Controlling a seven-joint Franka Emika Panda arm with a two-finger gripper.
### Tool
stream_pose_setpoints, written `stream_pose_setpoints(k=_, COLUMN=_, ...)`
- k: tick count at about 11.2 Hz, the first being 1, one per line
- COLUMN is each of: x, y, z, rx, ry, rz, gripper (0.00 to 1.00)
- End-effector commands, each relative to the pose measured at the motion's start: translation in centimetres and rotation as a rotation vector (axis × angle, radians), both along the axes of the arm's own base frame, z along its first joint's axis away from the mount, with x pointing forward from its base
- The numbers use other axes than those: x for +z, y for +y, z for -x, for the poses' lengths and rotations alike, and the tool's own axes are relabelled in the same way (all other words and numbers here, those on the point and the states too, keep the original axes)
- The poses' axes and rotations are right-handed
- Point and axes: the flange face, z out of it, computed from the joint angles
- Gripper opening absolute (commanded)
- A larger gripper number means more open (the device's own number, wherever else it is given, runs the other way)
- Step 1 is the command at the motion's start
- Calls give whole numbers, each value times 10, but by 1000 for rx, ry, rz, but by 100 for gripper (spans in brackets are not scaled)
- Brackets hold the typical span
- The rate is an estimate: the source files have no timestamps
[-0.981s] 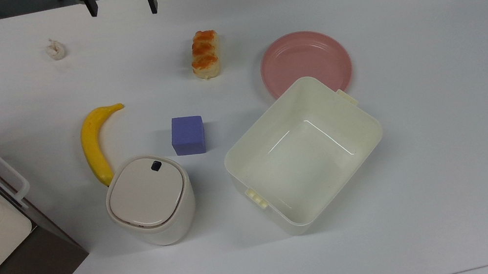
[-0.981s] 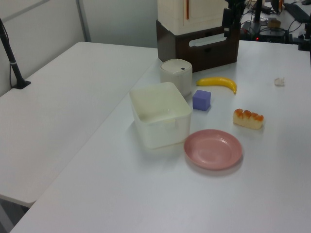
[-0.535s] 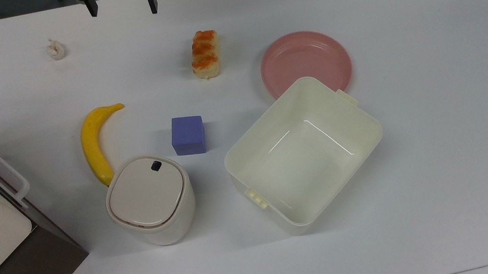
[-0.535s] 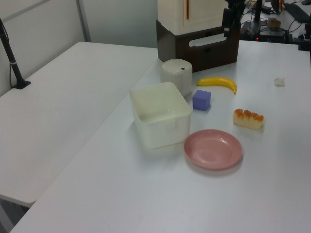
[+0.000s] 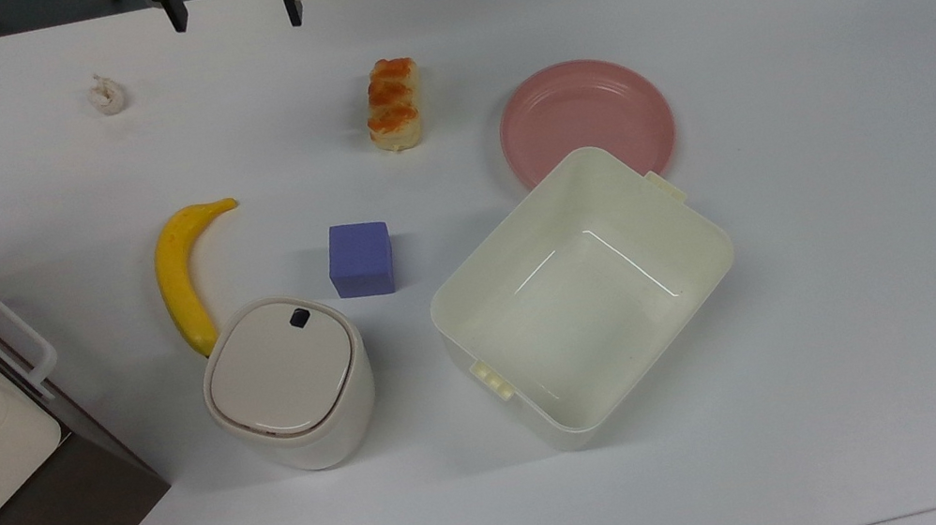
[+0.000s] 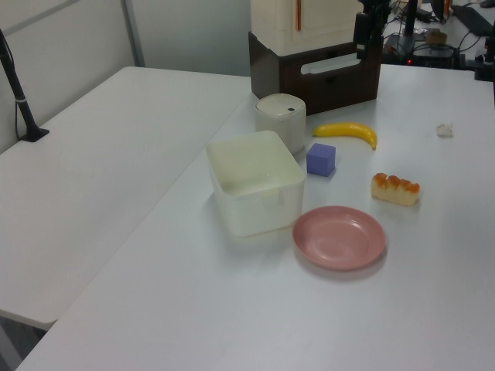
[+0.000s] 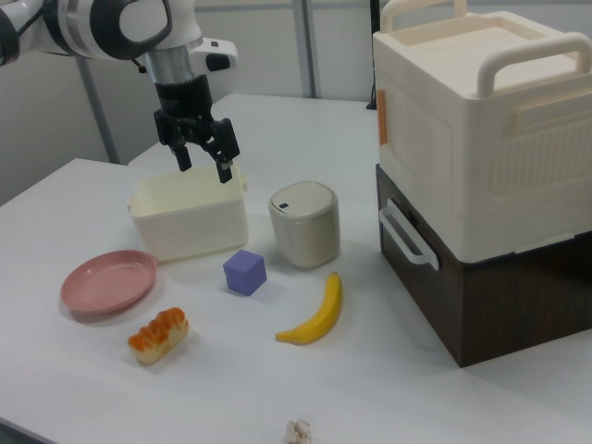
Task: Open the trash can
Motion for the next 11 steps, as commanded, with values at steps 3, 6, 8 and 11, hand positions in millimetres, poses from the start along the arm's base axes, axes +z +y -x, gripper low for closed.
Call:
stream_pose_setpoints(k=3, x=1, y=3, z=7, rx=33, ry=-15, rz=5, gripper=100)
stream_pose_setpoints(k=6, x=-2, y=3, z=5, rx=35, ry=-20, rz=7, gripper=100)
stream_pose_setpoints(k=8, x=-4, y=5, z=5, rx=38, ry=-23, rz=7, gripper=100)
stream_pose_setpoints(k=11, x=-7, y=6, z=5, rx=39, ry=-19, rz=8, gripper=100)
